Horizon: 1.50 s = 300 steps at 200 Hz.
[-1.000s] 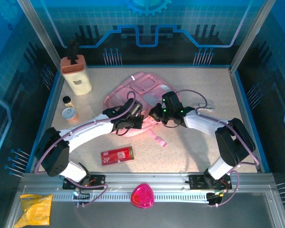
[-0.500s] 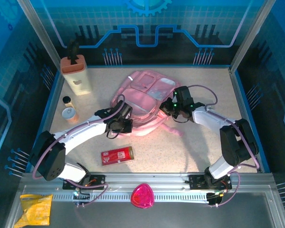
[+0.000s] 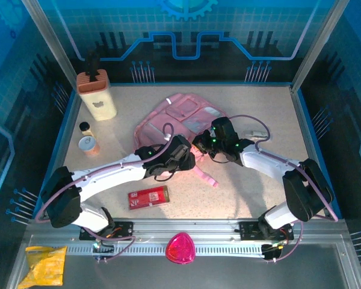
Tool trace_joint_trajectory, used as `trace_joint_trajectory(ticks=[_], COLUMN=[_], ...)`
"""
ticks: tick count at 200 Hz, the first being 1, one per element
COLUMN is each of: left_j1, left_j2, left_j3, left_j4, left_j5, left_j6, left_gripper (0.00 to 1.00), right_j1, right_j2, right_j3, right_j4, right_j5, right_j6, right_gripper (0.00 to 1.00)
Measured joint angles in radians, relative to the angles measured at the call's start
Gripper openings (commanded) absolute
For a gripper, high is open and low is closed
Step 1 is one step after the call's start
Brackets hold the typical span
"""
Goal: Pack books, pencil case, and school supplies into a backpack
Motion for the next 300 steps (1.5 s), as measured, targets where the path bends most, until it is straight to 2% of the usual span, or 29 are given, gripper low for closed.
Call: trace_joint_trajectory(ticks=[53, 84, 148, 211, 248, 288, 300], left_j1=[-0.014, -0.014, -0.014, -0.014, -0.008, -0.005, -0.005], left_j2=[0.074, 0.089, 0.114, 0.110, 0.111, 0.114, 0.114], left_j3=[0.032, 0.038, 0.040, -0.014, -0.030, -0.028, -0.028], left_j4=[-0.002, 0.025, 0.027, 0.095, 0.186, 0.177, 0.172], left_j5=[-0.095, -0.119, -0.198, -0.219, -0.237, -0.261, -0.261], left_j6=[-0.108, -0.134, -0.244, -0.343, -0.366, -0.346, -0.340], left_gripper=[0.43, 0.36, 0.31, 0.28, 0.15, 0.00, 0.00], right_j1=[0.008, 0.018, 0.029, 0.041, 0.050, 0.051, 0.051], right_j2=[-0.001, -0.001, -0.001, -0.001, -0.001, -0.014, -0.014], right_j3=[-0.028, -0.031, -0.044, -0.044, -0.046, -0.056, -0.057], right_j4=[0.045, 0.057, 0.086, 0.094, 0.108, 0.124, 0.125], right_j5=[0.010, 0.013, 0.027, 0.042, 0.053, 0.064, 0.063], right_j6=[0.044, 0.060, 0.100, 0.125, 0.145, 0.150, 0.152], right_gripper=[0.00, 0.00, 0.00, 0.00, 0.00, 0.00, 0.00])
